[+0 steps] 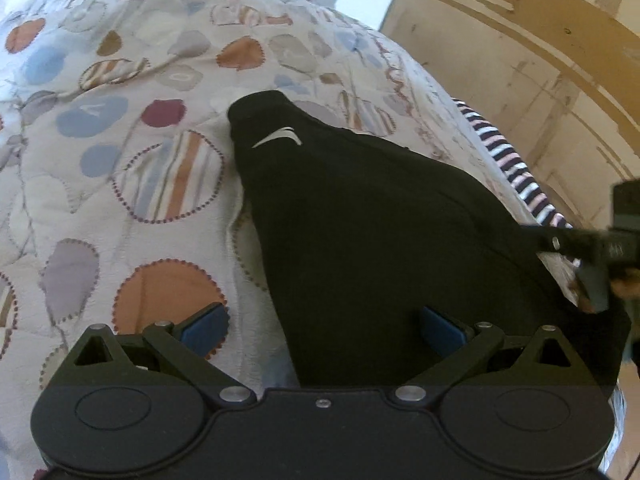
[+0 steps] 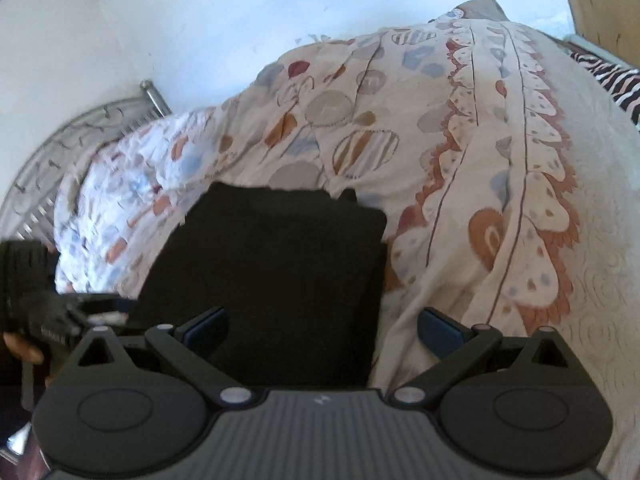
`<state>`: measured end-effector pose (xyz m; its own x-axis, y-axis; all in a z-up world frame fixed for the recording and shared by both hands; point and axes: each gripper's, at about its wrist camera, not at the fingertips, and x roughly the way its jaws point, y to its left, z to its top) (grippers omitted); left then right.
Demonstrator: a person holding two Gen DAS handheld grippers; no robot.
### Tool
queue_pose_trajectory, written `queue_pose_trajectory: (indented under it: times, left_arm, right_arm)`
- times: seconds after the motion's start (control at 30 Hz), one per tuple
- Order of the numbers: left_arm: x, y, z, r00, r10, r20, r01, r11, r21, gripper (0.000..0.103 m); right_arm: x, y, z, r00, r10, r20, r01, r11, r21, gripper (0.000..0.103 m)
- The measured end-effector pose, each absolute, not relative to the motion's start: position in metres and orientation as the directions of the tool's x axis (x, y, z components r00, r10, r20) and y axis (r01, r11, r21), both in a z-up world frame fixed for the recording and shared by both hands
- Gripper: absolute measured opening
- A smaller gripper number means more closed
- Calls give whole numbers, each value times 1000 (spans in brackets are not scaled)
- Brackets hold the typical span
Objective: Fold small clothes
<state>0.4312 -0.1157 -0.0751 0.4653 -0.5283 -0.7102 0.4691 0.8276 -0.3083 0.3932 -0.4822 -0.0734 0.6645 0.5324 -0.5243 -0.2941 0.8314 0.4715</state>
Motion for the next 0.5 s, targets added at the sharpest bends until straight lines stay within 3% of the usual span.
queue_pose_trajectory:
  times: [0.27, 0.4, 0.5]
  left_arm:
    - [430, -114, -75, 441, -574, -690, 458, 805, -377, 80]
    - [429, -116, -77, 432, -579, -691, 460, 801, -383, 80]
    - [428, -115, -78, 429, -585, -689, 457, 798, -393, 79]
  right_arm:
    - [425, -473, -70, 701, 574, -424, -385, 804, 453, 103]
    - [444, -466, -84, 640, 576, -508, -353, 808, 472, 103]
    - [438, -473, -94, 584, 649, -488, -378, 749, 544, 103]
